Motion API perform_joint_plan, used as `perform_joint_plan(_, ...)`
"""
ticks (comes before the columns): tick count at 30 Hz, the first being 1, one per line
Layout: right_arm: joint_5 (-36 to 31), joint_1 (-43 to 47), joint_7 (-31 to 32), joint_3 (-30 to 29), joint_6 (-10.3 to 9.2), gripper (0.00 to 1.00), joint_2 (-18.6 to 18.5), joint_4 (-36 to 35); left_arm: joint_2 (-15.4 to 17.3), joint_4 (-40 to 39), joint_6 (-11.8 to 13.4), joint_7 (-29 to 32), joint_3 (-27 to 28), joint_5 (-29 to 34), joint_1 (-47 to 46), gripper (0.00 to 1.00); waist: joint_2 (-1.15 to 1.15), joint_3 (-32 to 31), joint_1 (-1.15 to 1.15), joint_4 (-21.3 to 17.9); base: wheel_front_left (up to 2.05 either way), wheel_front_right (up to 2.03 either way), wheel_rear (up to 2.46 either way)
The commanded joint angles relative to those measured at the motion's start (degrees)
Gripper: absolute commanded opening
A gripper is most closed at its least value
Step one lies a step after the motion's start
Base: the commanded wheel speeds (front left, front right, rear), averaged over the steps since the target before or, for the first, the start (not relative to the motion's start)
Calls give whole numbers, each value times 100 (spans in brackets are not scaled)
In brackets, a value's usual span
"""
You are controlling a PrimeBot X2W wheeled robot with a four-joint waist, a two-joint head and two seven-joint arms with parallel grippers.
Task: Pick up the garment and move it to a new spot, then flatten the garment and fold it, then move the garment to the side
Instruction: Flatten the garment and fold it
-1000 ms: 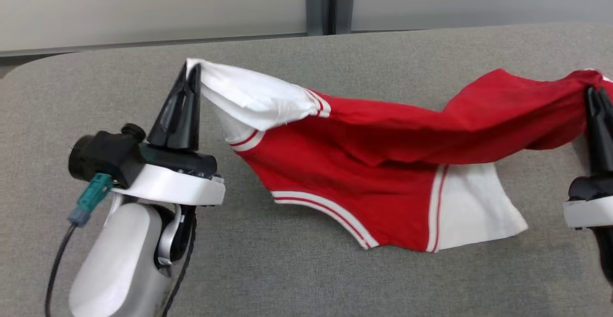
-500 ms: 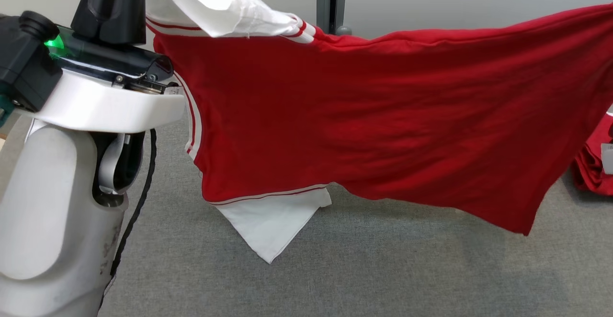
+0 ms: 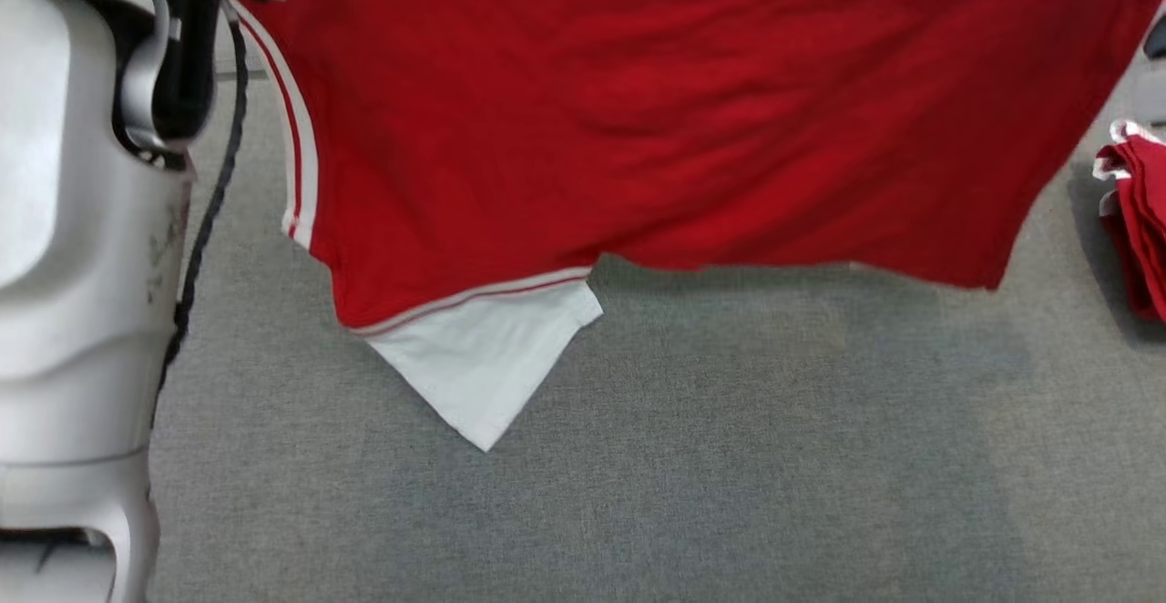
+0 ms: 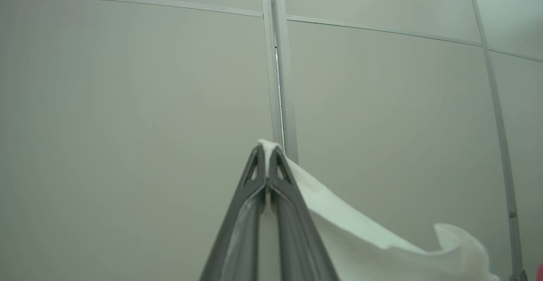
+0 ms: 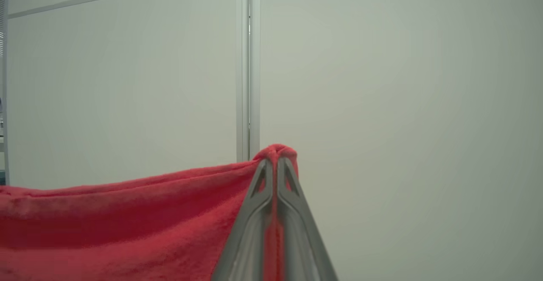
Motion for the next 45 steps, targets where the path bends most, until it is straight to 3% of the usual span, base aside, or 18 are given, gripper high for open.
perform_joint_plan(1, 51, -340, -136, 129, 0, 0, 50, 246, 19, 269, -38, -104, 63, 7, -334, 0, 0, 198, 0, -67, 0, 0, 0)
perform_joint_plan(12, 296, -2550, -1251, 1227, 0, 0, 618, 2888, -151, 2474, -250, -551, 169, 201, -2004, 0, 0, 518, 0, -206, 0, 0, 0)
perform_joint_plan(19, 527, -2876, -1363, 1954, 0, 0, 823, 4023, -474, 3655, -329, -561, 180, 53, -1801, 0, 0, 885, 0, -82, 0, 0, 0)
perform_joint_plan(26, 945, -2560, -1386, 2723, -1, 0, 1040, 4900, -742, 4729, -429, -565, 299, -260, -1169, 0, 0, 1370, 0, -33, 0, 0, 0)
perform_joint_plan(31, 1173, -2191, -1393, 2946, 0, 0, 998, 4926, -795, 4797, -473, -564, 413, -316, -646, 0, 0, 1572, 0, -45, 0, 0, 0)
perform_joint_plan(45, 1178, 452, -1391, 2163, 0, 0, 664, 3461, -865, 3615, -545, -565, 742, -107, 1666, 0, 0, 992, 0, 108, 0, 0, 0)
